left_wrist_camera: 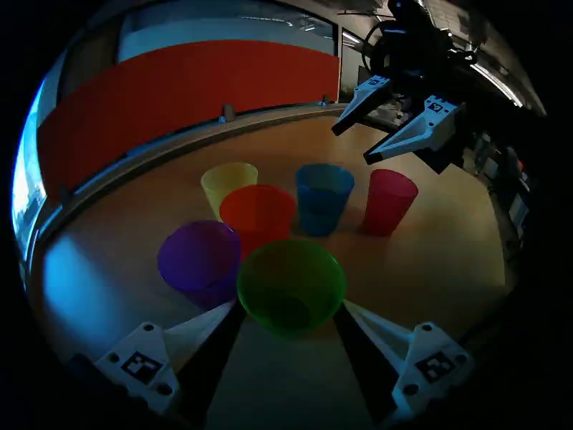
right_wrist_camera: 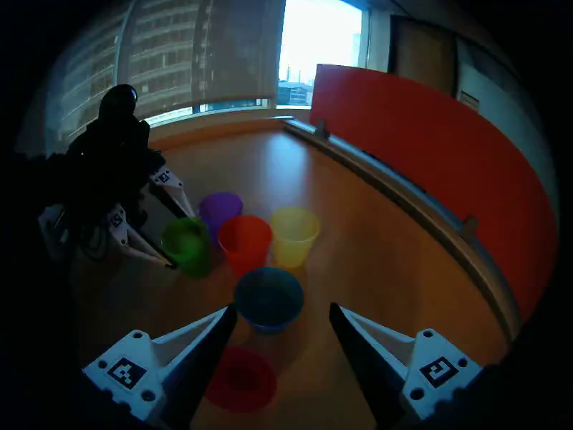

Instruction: Pour water

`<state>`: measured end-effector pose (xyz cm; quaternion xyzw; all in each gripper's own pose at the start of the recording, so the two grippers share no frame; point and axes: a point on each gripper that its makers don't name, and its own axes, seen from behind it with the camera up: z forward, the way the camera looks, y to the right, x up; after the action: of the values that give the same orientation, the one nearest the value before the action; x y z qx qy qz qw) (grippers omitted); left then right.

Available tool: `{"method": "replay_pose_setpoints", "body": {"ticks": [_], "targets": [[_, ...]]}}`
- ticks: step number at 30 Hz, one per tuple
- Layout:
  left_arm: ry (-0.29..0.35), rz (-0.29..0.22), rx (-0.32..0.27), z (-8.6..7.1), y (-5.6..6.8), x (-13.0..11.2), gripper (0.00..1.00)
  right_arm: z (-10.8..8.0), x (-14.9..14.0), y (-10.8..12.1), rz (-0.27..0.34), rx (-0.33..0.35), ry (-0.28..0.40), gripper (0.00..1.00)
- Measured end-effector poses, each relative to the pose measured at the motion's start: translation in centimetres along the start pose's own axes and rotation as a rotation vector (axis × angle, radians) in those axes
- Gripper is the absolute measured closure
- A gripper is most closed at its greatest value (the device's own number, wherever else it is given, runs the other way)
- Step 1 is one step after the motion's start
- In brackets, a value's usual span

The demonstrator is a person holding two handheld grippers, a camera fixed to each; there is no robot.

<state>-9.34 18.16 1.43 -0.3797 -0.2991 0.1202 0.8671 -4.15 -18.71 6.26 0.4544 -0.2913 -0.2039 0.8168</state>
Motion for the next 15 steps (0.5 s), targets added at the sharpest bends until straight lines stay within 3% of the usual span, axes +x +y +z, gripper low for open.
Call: {"method": "replay_pose_setpoints", "body": {"ticks": [15], "targets": [[0.008, -0.003, 0.005, 0.58, -0.26, 0.42, 0.13, 0.31, 0.28, 0.03, -0.002, 0.001, -0.004, 0.00]]}}
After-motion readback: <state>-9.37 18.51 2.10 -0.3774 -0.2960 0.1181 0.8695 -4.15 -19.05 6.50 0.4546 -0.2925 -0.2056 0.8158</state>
